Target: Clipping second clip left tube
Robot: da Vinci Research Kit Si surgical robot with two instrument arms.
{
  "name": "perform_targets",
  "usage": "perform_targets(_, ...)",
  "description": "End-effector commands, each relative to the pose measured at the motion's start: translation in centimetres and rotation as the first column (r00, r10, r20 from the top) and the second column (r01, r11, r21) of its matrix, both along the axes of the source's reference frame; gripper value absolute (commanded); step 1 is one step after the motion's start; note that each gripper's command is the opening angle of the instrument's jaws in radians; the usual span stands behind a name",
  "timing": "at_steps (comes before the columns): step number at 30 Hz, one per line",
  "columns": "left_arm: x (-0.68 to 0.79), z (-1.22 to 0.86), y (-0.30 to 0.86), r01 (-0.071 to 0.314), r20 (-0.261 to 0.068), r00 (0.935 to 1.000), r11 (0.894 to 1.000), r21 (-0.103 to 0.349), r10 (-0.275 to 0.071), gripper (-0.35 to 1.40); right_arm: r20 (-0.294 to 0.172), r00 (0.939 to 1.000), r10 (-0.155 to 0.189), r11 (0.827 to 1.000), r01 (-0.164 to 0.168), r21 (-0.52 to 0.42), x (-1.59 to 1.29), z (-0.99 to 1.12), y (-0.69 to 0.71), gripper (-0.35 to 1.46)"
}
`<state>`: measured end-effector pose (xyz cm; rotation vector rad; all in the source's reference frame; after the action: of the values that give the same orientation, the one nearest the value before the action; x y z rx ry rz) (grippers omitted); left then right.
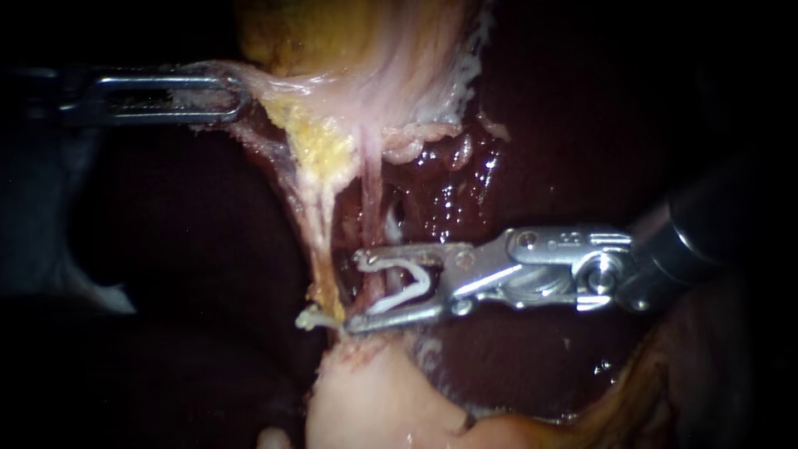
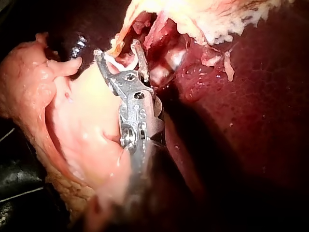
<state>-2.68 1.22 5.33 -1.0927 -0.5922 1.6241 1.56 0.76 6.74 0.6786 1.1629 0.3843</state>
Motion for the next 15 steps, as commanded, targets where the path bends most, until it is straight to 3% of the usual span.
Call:
perform_targets(1, 0.0, 0.0, 0.0, 0.0, 0.0, 1.0, 1.0, 0.0, 0.0, -0.35, 0.002, 1.0, 0.002, 1.0, -0.002, 0.002, 0.01, 0.04, 0.01, 0.5)
perform_targets(8, 0.0, 0.0, 0.0, 0.0, 0.0, 1.0, 1.0, 0.0, 0.0, -0.35, 0.003, 1.0, 0.001, 1.0, -0.001, 0.015, 0.13, 0.19, 0.02, 0.5)
perform_targets(15, 0.0, 0.0, 0.0, 0.0, 0.0, 1.0, 1.0, 0.0, 0.0, -0.35, -0.009, 0.9997, -0.024, 0.999, 0.025, 0.037, 0.37, 0.33, -0.1, 0.5)
